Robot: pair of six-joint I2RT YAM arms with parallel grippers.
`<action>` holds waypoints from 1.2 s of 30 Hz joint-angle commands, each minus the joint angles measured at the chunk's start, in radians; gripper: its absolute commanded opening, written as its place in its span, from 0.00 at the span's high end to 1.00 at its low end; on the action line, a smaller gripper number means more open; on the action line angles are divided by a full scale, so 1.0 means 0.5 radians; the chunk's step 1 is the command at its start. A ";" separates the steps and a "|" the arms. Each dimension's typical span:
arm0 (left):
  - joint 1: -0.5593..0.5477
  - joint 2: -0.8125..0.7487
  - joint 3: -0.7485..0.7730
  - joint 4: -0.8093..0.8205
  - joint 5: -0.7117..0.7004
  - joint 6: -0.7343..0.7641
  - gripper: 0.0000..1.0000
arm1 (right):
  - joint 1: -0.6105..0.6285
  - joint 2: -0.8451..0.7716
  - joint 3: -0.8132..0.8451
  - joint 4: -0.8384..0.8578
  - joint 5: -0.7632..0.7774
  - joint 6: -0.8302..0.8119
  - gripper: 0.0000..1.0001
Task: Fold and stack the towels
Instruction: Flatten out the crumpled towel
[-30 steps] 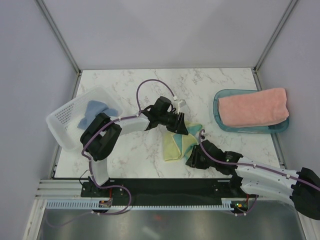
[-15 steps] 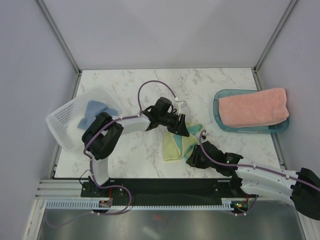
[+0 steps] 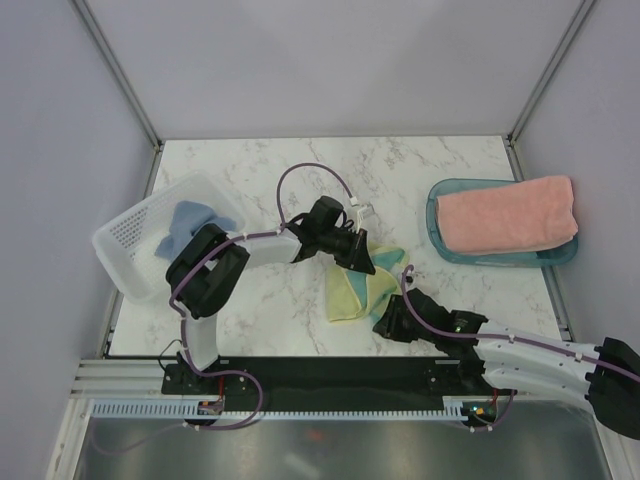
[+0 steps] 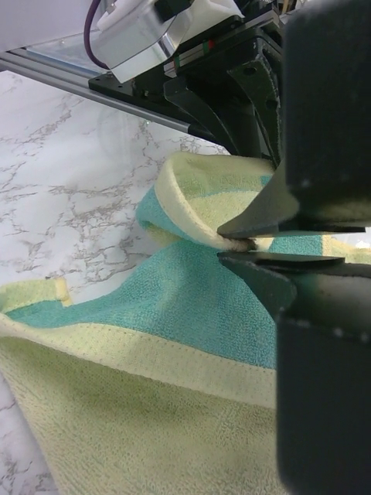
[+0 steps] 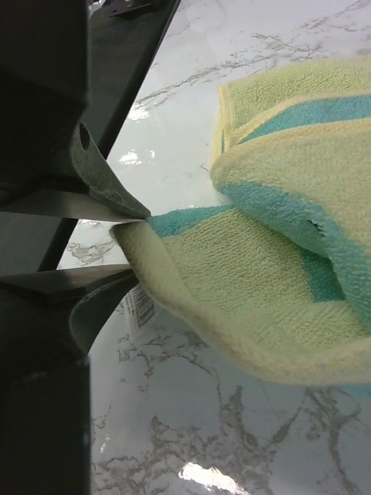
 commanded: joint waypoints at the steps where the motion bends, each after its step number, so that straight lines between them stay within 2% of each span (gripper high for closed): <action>1: -0.004 0.025 0.017 0.068 0.075 0.058 0.86 | 0.027 -0.035 -0.037 0.081 0.054 0.081 0.64; 5: -0.004 0.028 0.020 0.071 0.066 0.055 0.98 | 0.061 -0.035 -0.050 0.099 0.082 0.112 0.64; 8: -0.004 0.028 0.020 0.086 0.054 0.037 0.98 | 0.073 -0.004 -0.050 0.124 0.085 0.118 0.65; 10: -0.004 0.022 0.014 0.099 0.047 0.025 0.98 | 0.082 0.008 -0.053 0.136 0.097 0.121 0.73; 11: -0.004 0.016 0.011 0.099 0.026 0.018 0.98 | 0.082 0.002 -0.053 0.136 0.097 0.121 0.93; 12: -0.004 0.007 0.011 0.099 -0.014 0.003 0.98 | 0.082 -0.010 -0.050 0.130 0.100 0.115 1.00; 14: 0.002 -0.045 0.026 0.074 -0.048 -0.018 0.98 | 0.082 -0.075 -0.022 0.090 0.128 0.079 1.00; 16: 0.017 -0.094 0.072 -0.033 -0.219 -0.022 0.98 | 0.082 -0.136 0.051 -0.084 0.243 0.011 1.00; 17: 0.020 -0.164 0.169 -0.258 -0.302 0.009 0.98 | 0.082 -0.133 0.222 -0.209 0.326 -0.089 1.00; 18: 0.023 -0.210 0.216 -0.351 -0.494 0.082 0.98 | 0.079 -0.121 0.330 -0.457 0.406 -0.139 1.00; 20: 0.023 -0.375 0.341 -0.599 -0.731 0.153 0.98 | 0.076 -0.051 0.649 -0.646 0.666 -0.319 1.00; 21: 0.026 -0.440 0.385 -0.668 -0.948 0.211 0.98 | 0.079 -0.020 0.756 -0.798 0.768 -0.390 1.00; 22: 0.032 -0.502 0.446 -0.726 -1.038 0.236 0.98 | 0.070 0.050 0.979 -0.857 0.927 -0.461 1.00; 24: 0.042 -0.691 0.498 -0.840 -1.203 0.318 0.98 | 0.049 0.127 1.213 -1.026 1.106 -0.648 1.00; 25: 0.042 -0.753 0.526 -0.867 -1.235 0.340 0.98 | 0.033 0.194 1.454 -1.066 1.170 -0.703 1.00; 28: 0.045 -0.990 0.679 -1.039 -1.394 0.362 0.98 | -0.022 0.275 1.899 -1.183 1.348 -0.982 1.00; 30: 0.042 -1.106 0.759 -1.107 -1.474 0.359 0.98 | -0.034 0.293 2.091 -1.244 1.437 -1.114 1.00; 31: 0.042 -1.225 0.772 -1.122 -1.477 0.359 0.98 | -0.034 0.284 2.228 -1.242 1.444 -1.279 1.00; 36: 0.042 -1.432 0.864 -1.217 -1.471 0.328 0.98 | -0.034 0.244 2.539 -1.242 1.472 -1.587 1.00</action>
